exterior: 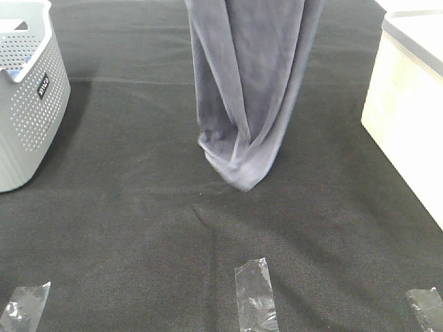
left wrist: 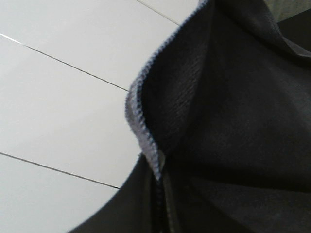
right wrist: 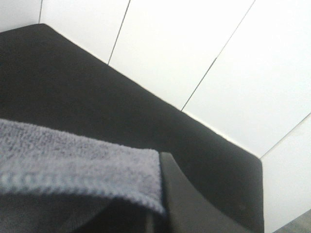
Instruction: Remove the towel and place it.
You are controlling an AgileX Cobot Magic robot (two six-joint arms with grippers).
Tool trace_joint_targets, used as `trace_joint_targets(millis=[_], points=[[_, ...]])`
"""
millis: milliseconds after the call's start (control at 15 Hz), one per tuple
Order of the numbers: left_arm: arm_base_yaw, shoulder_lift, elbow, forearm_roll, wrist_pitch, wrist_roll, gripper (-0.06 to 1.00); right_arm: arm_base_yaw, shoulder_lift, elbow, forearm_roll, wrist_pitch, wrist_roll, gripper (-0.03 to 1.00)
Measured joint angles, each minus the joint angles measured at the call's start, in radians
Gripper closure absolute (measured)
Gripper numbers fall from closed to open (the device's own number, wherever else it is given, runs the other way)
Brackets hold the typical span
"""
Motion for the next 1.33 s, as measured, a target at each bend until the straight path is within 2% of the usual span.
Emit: trace_joint_targets(millis=[133, 200, 400, 533, 600, 800, 1067, 1333], points=[[0.010, 0.005, 0.000, 0.063, -0.048, -0.038, 0.94, 0.000, 0.000, 0.000, 0.000, -0.037, -0.023, 0.95], [0.043, 0.015, 0.000, 0.090, -0.111, -0.084, 0.94, 0.000, 0.000, 0.000, 0.000, -0.098, -0.061, 0.95], [0.133, 0.051, 0.000, 0.097, -0.240, -0.137, 0.94, 0.000, 0.012, 0.000, 0.000, -0.282, -0.132, 0.95], [0.156, 0.067, 0.000, 0.097, -0.301, -0.151, 0.94, 0.000, 0.030, 0.000, -0.001, -0.365, -0.140, 0.95], [0.182, 0.084, 0.000, 0.097, -0.389, -0.158, 0.94, 0.000, 0.061, 0.000, -0.004, -0.437, -0.156, 0.95], [0.230, 0.110, 0.000, 0.097, -0.530, -0.158, 0.94, 0.000, 0.095, 0.000, -0.004, -0.558, -0.157, 0.95], [0.293, 0.153, 0.000, 0.098, -0.628, -0.159, 0.94, 0.000, 0.129, 0.000, -0.003, -0.641, -0.157, 0.95], [0.337, 0.239, 0.000, 0.097, -0.748, -0.154, 0.94, 0.000, 0.206, 0.000, -0.003, -0.765, -0.157, 0.95]])
